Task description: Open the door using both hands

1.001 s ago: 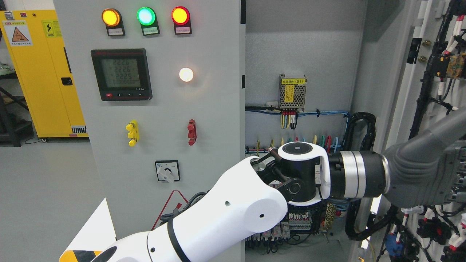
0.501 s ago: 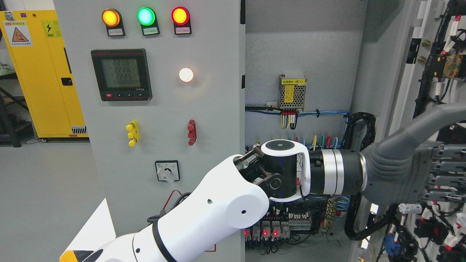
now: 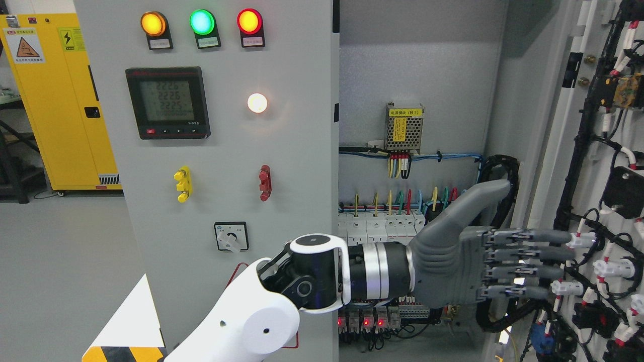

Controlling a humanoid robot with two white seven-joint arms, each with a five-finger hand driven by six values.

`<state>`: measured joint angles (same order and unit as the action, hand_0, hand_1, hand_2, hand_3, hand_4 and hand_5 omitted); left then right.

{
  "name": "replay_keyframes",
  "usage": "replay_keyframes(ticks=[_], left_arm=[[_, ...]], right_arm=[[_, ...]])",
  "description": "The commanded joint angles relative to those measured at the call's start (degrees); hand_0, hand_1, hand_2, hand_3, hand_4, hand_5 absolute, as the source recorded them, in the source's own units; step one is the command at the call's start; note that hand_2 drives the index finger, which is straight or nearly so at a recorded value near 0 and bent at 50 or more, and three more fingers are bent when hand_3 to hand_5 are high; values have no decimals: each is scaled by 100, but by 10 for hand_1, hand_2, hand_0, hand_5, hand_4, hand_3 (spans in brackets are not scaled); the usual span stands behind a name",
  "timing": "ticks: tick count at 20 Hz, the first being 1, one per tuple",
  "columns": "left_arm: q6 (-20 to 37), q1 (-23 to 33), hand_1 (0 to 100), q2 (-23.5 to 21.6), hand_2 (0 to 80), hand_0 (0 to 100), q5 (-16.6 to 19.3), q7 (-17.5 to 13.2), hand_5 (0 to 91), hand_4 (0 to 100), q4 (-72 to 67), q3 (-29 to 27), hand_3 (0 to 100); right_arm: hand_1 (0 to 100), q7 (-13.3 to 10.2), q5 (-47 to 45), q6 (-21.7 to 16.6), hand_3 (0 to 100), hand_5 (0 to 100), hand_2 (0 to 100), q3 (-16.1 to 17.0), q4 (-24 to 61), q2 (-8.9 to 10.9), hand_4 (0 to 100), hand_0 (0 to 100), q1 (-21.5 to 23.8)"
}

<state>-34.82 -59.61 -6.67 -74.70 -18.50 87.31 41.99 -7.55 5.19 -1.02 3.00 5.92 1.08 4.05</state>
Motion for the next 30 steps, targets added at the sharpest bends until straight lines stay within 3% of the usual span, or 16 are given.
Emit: replay_keyframes(ticks=[1,5,7,10,15,17,22,30], left_arm=[[19,1765,115,-1283,0,0,446,49,0,0,1569,-622,0],[150,3145,112,-1249,0,0,1324,198,0,0,1746,-622,0],[527,3875,116,-1275,2,0,1641,189,0,0,1746,-604,0],[1099,4956,127,-1310,22,0,2413,84,0,0,1737,-595,0],[2301,6504,157,-1302,72,0,4310,-776,0,0,1334,-657,94],[3048,6987,159,-1293,74,0,4919,-918,0,0,860,-840,105],[4007,7850,169,-1214,81,0,5062,-936,0,0,-501,-1280,108],[5643,7965,177,-398,47,3,5044,-936,0,0,-4261,-1860,35]], right_arm=[[97,-9,-1,6,0,0,0,17,6,103,0,215,-1],[100,-9,-9,6,0,0,0,43,6,95,0,215,-1],[101,-9,-9,6,0,0,0,43,6,95,0,215,-1],[103,-9,-9,6,0,0,0,43,6,95,0,215,-1],[103,-9,-27,6,0,0,0,52,6,112,0,215,-1],[105,-9,-27,6,0,0,0,52,32,121,0,214,-1],[109,-9,-36,6,0,0,0,52,32,130,0,214,-1],[109,-9,-45,6,0,0,0,43,50,103,0,214,-10]])
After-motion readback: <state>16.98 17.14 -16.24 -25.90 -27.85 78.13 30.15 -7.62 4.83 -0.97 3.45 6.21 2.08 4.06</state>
